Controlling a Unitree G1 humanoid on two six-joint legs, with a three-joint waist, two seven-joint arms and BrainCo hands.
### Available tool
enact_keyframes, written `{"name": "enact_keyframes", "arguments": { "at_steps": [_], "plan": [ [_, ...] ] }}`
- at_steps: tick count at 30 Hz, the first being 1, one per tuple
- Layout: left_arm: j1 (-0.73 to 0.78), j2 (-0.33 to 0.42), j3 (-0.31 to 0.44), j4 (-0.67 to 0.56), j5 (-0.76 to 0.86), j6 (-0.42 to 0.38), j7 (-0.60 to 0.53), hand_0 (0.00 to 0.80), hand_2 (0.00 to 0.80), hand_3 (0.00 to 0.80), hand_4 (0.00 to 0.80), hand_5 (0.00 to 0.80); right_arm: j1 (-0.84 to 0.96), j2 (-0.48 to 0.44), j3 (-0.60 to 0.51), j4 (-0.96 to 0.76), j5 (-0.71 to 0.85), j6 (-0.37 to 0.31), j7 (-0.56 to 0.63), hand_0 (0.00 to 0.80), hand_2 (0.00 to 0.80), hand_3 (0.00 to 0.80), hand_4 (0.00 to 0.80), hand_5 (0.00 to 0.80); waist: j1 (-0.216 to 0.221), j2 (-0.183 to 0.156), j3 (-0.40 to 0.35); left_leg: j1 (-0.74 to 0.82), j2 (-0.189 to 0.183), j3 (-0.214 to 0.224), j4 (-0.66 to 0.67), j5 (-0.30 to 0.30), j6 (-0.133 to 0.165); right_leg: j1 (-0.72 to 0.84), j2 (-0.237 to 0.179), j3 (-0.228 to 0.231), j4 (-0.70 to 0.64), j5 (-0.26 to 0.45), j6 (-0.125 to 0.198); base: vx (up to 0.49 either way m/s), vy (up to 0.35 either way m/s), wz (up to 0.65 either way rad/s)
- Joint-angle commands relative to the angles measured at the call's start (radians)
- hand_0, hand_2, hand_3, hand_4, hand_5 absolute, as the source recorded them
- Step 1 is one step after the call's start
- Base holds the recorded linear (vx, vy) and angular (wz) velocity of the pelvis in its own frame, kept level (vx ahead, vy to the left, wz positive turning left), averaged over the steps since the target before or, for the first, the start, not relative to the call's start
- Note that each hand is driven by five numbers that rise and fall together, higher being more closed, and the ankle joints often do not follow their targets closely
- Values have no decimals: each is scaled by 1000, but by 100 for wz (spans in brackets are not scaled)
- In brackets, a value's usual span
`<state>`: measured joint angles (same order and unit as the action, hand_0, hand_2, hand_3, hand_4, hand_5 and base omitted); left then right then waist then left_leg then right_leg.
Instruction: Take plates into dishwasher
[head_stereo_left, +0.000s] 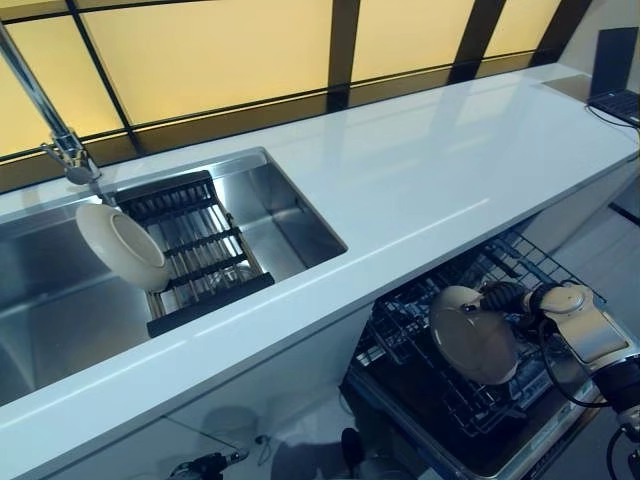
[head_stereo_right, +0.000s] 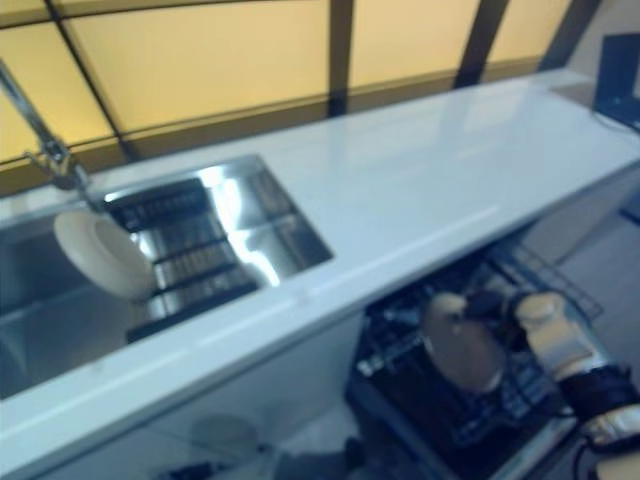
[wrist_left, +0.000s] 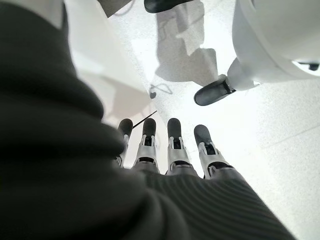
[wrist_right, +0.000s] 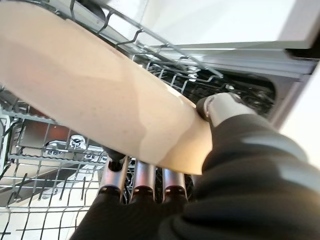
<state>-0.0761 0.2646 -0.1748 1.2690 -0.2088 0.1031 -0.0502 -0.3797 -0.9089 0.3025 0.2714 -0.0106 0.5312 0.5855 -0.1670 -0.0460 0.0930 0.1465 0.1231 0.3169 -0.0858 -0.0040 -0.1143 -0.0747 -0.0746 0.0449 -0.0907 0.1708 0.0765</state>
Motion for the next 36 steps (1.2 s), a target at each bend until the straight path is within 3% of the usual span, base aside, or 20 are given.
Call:
{"name": "enact_keyframes", "arguments": {
  "at_steps": [1, 14, 36],
  "plan": [
    [-42, 40, -15, 14, 26, 7, -7, 0, 0, 0, 0, 0, -120, 45, 53, 77, -82, -37, -18, 800, 800, 800, 800, 800, 24, -59, 6, -8, 10, -67, -1, -10, 28, 57, -59, -25, 3, -48, 69, 0, 0, 0],
    [-58, 35, -37, 2, 24, 24, -2, 0, 0, 0, 0, 0, -158, 146, 115, 286, -118, -56, -69, 800, 800, 800, 800, 800, 62, -49, 7, -18, 10, -96, -1, -9, 29, 59, -67, -45, 3, -53, 67, -1, -2, 3],
    [-77, 29, -59, 27, 39, 9, -14, 0, 0, 0, 0, 0, -159, 238, 109, 540, -121, -93, -144, 800, 800, 800, 800, 800, 90, -39, 4, -20, 10, -116, -1, -9, 34, 65, -68, -53, 3, -60, 64, -2, -2, 2]
  ]
}}
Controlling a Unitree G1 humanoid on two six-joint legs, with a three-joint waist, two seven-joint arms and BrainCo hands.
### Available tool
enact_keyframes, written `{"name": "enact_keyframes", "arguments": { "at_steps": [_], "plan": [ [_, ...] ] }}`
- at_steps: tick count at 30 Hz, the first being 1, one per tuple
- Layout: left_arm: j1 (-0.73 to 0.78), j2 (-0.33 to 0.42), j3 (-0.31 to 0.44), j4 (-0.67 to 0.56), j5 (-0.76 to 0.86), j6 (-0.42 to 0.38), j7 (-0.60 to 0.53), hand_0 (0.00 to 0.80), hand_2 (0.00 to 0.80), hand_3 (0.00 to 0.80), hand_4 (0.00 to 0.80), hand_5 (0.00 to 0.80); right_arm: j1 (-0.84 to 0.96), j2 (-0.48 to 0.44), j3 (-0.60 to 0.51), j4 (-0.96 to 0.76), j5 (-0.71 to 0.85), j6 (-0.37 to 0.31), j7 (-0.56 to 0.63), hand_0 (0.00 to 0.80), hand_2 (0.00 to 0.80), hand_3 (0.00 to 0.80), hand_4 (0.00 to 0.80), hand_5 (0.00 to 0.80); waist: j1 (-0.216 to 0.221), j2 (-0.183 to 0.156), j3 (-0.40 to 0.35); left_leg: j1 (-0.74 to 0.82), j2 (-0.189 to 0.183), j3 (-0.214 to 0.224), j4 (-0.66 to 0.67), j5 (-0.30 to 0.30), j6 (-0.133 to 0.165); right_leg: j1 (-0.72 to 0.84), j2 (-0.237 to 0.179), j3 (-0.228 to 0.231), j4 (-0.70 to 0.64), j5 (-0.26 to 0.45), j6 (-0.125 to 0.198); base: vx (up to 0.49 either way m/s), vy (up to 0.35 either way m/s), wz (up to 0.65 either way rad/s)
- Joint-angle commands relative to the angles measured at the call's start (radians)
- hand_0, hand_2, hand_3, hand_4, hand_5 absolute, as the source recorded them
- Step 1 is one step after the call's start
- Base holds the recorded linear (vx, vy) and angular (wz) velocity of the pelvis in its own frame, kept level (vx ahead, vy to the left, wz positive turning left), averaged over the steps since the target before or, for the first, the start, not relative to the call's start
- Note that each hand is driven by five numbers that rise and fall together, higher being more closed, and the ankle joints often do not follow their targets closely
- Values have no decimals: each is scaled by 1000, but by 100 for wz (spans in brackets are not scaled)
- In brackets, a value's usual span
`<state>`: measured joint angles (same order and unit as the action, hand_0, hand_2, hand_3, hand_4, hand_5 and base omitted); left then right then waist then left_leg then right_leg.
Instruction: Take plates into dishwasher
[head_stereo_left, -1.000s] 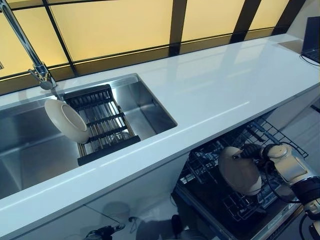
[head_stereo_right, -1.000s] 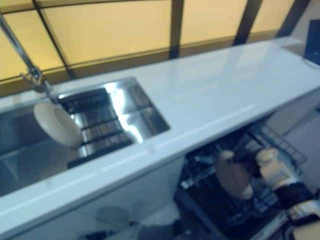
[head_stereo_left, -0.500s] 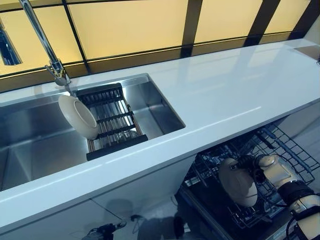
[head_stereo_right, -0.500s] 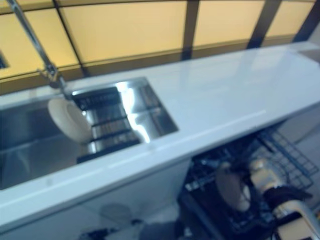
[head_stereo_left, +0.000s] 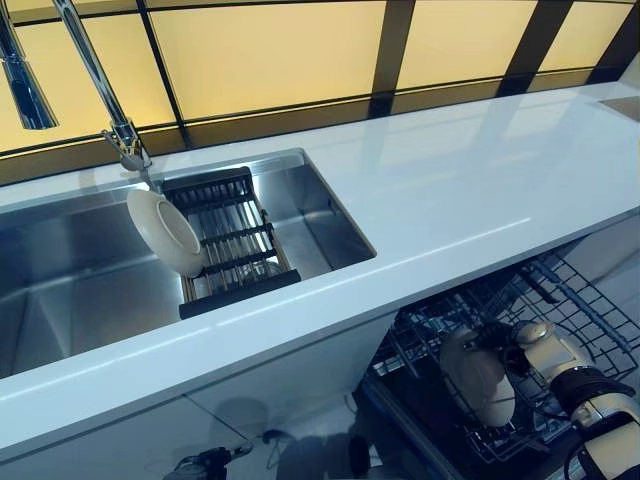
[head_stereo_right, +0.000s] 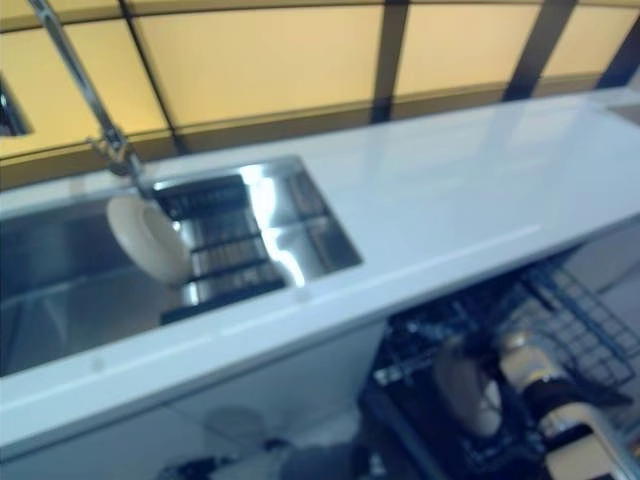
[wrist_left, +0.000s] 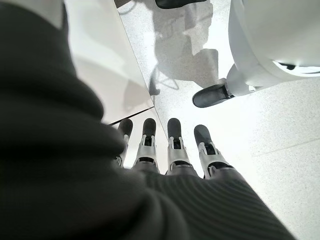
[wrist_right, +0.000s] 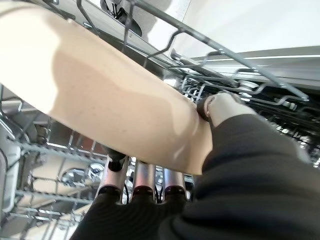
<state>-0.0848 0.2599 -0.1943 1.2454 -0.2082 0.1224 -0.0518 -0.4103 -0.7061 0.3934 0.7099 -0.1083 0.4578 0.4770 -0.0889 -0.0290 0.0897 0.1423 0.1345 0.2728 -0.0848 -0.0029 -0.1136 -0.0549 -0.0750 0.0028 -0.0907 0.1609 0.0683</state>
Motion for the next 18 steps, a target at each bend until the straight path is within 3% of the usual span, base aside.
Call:
{"name": "enact_keyframes", "arguments": {
  "at_steps": [1, 16, 18],
  "plan": [
    [-68, 33, -41, 52, 38, -12, -14, 0, 0, 0, 0, 0, -133, 41, 18, 118, -29, -23, -36, 800, 800, 800, 800, 800, 14, -55, 7, -16, -2, -73, -2, -10, 33, 46, -68, -12, 3, -50, 72, 0, 0, 0],
    [-70, 35, -46, 53, 43, -10, -19, 0, 0, 0, 0, 0, -150, 48, 17, 173, -34, -33, -49, 800, 800, 800, 800, 800, 25, -48, 7, -21, -3, -86, -2, -9, 34, 46, -70, -16, 3, -52, 71, 1, 1, 2],
    [-71, 37, -44, 53, 45, -10, -21, 0, 0, 0, 0, 0, -148, 46, 14, 166, -37, -30, -50, 712, 712, 712, 712, 712, 24, -49, 7, -21, -3, -85, -2, -9, 34, 46, -70, -15, 3, -51, 71, 0, 0, 0]
  ]
}}
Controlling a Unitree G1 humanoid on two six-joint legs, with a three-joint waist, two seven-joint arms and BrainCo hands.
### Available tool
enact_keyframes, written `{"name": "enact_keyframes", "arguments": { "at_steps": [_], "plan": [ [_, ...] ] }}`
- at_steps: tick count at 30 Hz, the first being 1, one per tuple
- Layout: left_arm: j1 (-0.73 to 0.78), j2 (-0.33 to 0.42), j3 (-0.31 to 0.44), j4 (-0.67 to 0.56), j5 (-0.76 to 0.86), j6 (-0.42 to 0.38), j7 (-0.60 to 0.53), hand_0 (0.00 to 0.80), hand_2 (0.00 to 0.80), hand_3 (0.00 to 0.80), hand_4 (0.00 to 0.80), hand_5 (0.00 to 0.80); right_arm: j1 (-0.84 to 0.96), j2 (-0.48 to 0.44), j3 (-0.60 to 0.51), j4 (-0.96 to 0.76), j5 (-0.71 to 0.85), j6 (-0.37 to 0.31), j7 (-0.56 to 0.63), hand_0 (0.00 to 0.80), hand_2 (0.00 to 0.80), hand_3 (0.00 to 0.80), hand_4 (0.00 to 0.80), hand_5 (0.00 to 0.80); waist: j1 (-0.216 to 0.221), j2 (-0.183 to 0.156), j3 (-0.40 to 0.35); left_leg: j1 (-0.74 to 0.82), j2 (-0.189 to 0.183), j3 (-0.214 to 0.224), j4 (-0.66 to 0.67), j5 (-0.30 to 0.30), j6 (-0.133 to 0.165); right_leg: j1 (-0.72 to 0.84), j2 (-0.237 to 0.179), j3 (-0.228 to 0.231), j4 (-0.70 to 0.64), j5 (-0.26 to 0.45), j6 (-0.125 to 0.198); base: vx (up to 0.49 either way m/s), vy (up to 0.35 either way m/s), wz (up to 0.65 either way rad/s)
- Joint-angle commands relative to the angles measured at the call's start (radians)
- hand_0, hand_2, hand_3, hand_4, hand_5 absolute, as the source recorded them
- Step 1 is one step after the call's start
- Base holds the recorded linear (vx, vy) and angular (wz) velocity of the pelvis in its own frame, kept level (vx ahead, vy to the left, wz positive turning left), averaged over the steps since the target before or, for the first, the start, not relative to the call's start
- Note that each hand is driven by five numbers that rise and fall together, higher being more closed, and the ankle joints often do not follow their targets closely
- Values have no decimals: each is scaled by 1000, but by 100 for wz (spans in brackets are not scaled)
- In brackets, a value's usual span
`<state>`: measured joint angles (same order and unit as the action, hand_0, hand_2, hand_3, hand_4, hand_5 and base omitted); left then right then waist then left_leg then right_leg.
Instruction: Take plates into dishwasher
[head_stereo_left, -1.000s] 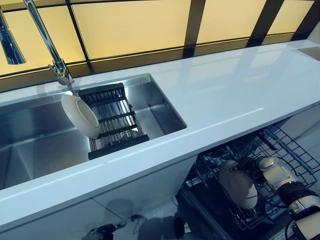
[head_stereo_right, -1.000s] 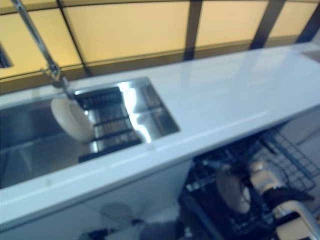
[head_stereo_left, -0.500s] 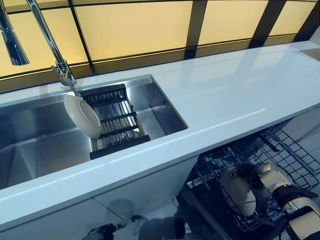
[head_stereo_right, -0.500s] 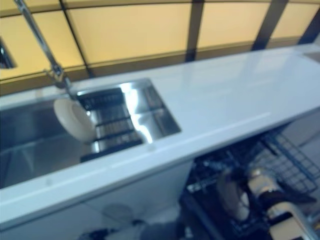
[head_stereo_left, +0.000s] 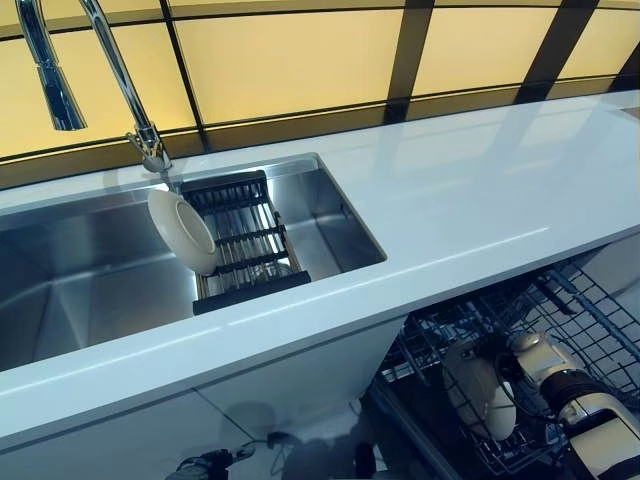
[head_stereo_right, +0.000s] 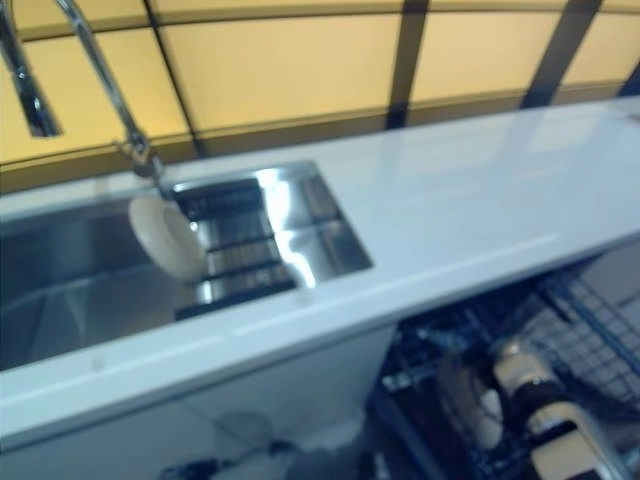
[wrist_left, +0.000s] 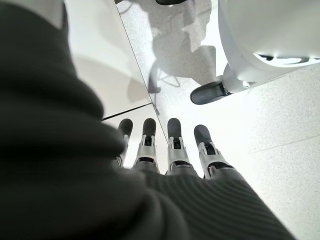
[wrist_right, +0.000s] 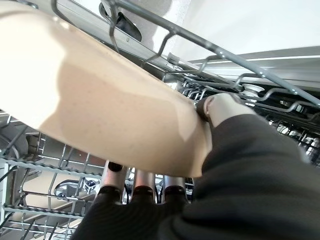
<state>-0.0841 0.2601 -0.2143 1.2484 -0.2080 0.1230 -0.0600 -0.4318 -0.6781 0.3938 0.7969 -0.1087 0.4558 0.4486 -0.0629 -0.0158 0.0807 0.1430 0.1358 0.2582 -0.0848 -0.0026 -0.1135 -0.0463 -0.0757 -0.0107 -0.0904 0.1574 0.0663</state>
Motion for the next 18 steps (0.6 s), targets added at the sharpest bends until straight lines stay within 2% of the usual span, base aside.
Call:
{"name": "enact_keyframes", "arguments": {
  "at_steps": [1, 2, 3, 4, 12, 18],
  "plan": [
    [-73, 36, -25, 48, 42, -6, -12, 0, 0, 0, 0, 0, -126, 15, 13, 70, -40, -23, -25, 307, 307, 307, 307, 307, -5, -64, 16, -20, -4, -68, -3, -9, 35, 38, -69, 0, 3, -48, 73, 0, 0, 0],
    [-73, 36, -26, 48, 42, -6, -12, 0, 0, 0, 0, 0, -127, 13, 11, 67, -41, -19, -22, 122, 122, 122, 122, 122, -5, -65, 16, -19, -4, -68, -3, -10, 35, 38, -69, 1, 3, -48, 73, 0, 0, 0],
    [-73, 36, -25, 49, 41, -7, -13, 0, 0, 0, 0, 0, -125, 10, 10, 66, -42, -22, -22, 82, 82, 82, 82, 82, -6, -65, 16, -19, -4, -67, -3, -10, 35, 38, -68, 2, 3, -47, 73, 0, 0, 0],
    [-74, 36, -24, 49, 42, -7, -13, 0, 0, 0, 0, 0, -125, 8, 8, 63, -46, -23, -21, 0, 0, 0, 0, 0, -8, -66, 16, -19, -4, -67, -3, -10, 36, 38, -68, 3, 3, -47, 73, 0, 0, 0],
    [-69, 38, -14, 47, 47, -7, -9, 0, 0, 0, 0, 0, -119, -25, -4, 24, -56, -13, 10, 0, 0, 0, 0, 0, -13, -72, 18, -15, -2, -62, -3, -11, 36, 39, -66, 8, 3, -45, 73, 0, 0, 0],
    [-67, 47, 1, 45, 51, -3, -6, 0, 0, 0, 0, 0, -116, -84, -24, -30, -67, 1, 53, 0, 0, 0, 0, 0, -23, -80, 23, -13, -1, -58, -3, -10, 36, 38, -66, 14, 3, -41, 74, 0, 0, 0]
  ]
}}
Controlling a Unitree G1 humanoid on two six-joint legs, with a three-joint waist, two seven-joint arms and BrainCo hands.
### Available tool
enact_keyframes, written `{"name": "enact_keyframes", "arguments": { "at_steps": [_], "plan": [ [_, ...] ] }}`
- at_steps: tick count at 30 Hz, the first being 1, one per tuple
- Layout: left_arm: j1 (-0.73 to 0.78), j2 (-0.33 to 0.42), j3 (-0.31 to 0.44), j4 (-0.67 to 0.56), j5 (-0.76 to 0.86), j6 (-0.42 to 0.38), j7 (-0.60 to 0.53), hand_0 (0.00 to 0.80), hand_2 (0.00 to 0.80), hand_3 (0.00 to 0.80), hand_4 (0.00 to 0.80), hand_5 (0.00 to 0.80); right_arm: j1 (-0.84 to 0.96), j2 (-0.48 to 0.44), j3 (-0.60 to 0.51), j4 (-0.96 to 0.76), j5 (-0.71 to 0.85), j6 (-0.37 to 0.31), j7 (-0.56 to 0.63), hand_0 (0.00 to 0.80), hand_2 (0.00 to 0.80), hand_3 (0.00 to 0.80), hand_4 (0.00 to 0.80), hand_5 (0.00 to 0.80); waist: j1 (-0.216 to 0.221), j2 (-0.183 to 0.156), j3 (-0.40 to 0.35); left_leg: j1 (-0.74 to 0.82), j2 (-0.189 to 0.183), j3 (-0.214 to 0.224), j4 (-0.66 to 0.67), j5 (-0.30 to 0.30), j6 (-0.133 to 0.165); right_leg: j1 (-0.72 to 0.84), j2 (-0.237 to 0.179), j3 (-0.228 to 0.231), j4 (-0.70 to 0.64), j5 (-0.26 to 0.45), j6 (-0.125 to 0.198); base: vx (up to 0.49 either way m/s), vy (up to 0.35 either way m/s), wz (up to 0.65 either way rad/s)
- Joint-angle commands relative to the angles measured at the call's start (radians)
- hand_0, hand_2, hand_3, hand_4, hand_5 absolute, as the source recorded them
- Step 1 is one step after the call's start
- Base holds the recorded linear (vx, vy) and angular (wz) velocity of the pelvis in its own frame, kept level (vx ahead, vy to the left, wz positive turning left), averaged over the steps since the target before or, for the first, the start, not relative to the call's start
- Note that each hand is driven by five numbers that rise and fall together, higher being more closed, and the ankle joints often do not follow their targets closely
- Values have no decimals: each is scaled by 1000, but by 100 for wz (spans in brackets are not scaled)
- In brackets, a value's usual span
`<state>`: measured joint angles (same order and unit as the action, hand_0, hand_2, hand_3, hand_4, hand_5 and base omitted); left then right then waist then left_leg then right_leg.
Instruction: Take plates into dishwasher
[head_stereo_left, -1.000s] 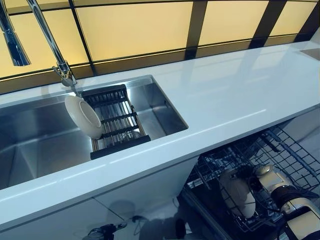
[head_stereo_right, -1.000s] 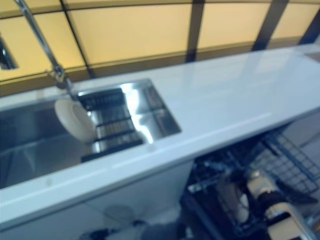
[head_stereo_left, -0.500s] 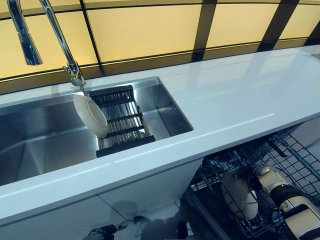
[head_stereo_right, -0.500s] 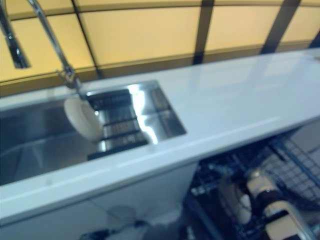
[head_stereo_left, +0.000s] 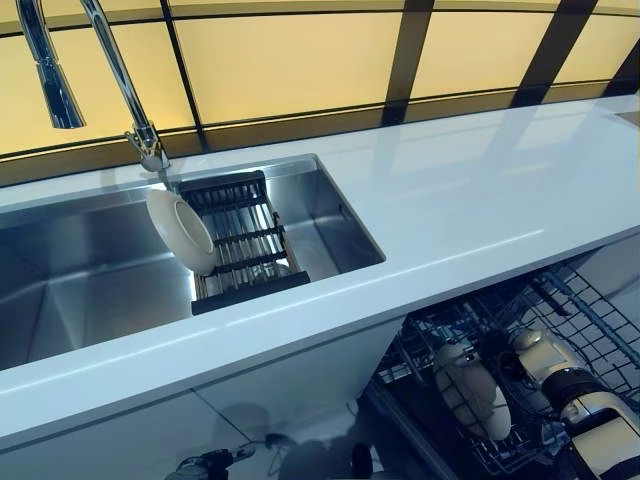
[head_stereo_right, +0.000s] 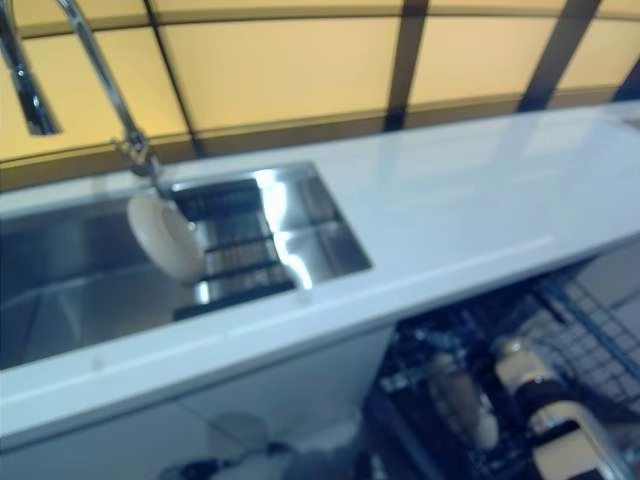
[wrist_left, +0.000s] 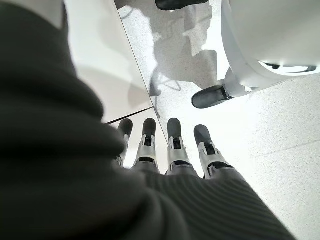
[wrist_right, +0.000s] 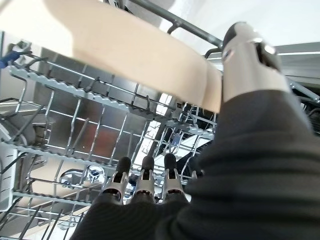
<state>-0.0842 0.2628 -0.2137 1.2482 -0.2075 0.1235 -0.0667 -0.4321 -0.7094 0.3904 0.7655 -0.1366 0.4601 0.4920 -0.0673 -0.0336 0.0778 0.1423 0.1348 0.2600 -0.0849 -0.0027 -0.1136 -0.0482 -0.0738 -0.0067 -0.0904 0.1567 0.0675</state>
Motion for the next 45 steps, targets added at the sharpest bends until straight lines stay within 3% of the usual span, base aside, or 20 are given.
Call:
{"name": "enact_keyframes", "arguments": {
  "at_steps": [1, 7, 13, 18, 24, 28, 33, 37, 39, 45],
  "plan": [
    [-65, 46, 3, 45, 54, -4, 1, 0, 0, 0, 0, 0, -115, -66, -25, -6, -43, -3, 18, 0, 0, 0, 0, 0, -20, -64, 27, -12, 0, -60, -2, -10, 36, 40, -67, 11, 3, -39, 73, 0, 0, 0],
    [-57, 68, 16, 31, 52, 2, -2, 0, 0, 0, 0, 0, -134, -207, -58, -74, -30, 35, 71, 0, 0, 0, 0, 0, -35, -77, 33, -8, 1, -56, -2, -9, 34, 40, -63, 22, 3, -33, 74, 0, 0, 0],
    [-47, 83, 10, 32, 39, -6, 0, 0, 0, 0, 0, 0, -214, -388, -95, 19, 69, 70, 168, 0, 0, 0, 0, 0, -41, -94, 30, 0, 6, -51, -2, -10, 33, 48, -59, 24, 3, -31, 74, 23, -10, -2],
    [-42, 88, 11, 50, 34, -20, 1, 0, 0, 0, 0, 0, -277, -489, -93, 114, 79, 24, 211, 0, 0, 0, 0, 0, -43, -106, 22, 1, 7, -51, -2, -11, 34, 52, -55, 24, 3, -31, 72, 28, -7, -3],
    [-32, 93, 4, 58, 19, -29, 11, 0, 0, 0, 0, 0, -373, -581, -49, 152, 42, -7, 181, 0, 0, 0, 0, 0, -39, -117, 14, -2, 10, -51, -2, -7, 30, 57, -53, 23, 3, -33, 73, 0, 0, 0],
    [-22, 103, -20, 47, -18, -24, 22, 0, 0, 0, 0, 0, -639, -629, 111, 121, 79, -19, 44, 0, 0, 0, 0, 0, -27, -122, 13, 0, 11, -64, -2, -1, 23, 63, -53, 20, 3, -33, 73, 5, 3, -1],
    [-6, 103, -46, 21, -64, -14, 35, 0, 0, 0, 0, 0, -947, -626, 364, -2, 129, -150, -167, 0, 0, 0, 0, 0, -7, -119, 11, -13, 6, -90, -2, 5, 20, 64, -55, 5, 3, -38, 72, -3, 9, 3],
    [2, 91, -58, 8, -82, -5, 45, 0, 0, 0, 0, 0, -1075, -615, 504, -104, -18, -367, -293, 0, 0, 0, 0, 0, 13, -117, 4, -28, 3, -114, -2, 8, 22, 63, -60, -17, 3, -45, 73, -1, 26, 12],
    [5, 85, -63, 0, -91, 3, 53, 0, 0, 0, 0, 0, -1127, -613, 580, -167, -115, -435, -358, 0, 0, 0, 0, 0, 26, -117, 2, -35, 1, -126, -2, 11, 24, 65, -64, -33, 3, -48, 74, 11, 20, 10],
    [10, 85, -58, -13, -107, 19, 78, 0, 0, 0, 0, 0, -1239, -585, 699, -327, -395, -528, -487, 0, 0, 0, 0, 0, 66, -130, -1, -62, -4, -164, -2, 22, 26, 70, -70, -77, 3, -56, 80, 6, 0, 24]
  ]
}}
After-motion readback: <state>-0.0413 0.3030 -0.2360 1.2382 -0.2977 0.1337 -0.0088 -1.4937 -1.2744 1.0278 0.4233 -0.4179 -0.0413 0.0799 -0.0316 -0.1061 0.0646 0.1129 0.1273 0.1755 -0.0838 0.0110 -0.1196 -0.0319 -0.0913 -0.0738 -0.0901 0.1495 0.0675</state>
